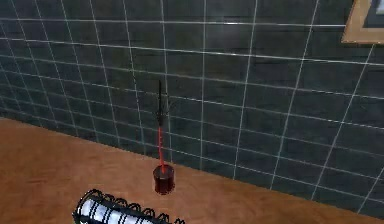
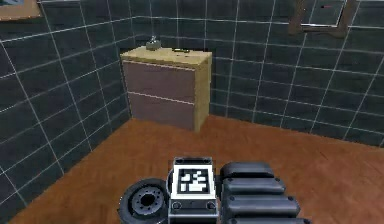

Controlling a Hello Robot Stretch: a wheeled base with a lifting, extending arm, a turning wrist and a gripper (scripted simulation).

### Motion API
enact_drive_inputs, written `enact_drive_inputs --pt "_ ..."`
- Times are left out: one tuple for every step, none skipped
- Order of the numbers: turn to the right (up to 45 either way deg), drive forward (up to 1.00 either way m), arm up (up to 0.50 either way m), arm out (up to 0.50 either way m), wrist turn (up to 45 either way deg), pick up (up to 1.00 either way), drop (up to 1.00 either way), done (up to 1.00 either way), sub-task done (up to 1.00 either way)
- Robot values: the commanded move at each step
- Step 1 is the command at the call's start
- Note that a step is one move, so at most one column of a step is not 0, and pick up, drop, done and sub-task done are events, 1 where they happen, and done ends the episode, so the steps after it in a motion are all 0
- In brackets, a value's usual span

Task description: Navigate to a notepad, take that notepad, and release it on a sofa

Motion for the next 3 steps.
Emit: enact_drive_inputs --pt "-45.0 0.0 0.0 0.0 0.0 0.0 0.0 0.0 0.0" --pt "-30.0 0.0 0.0 0.0 0.0 0.0 0.0 0.0 0.0" --pt "0.0 1.0 0.0 0.0 0.0 0.0 0.0 0.0 0.0"
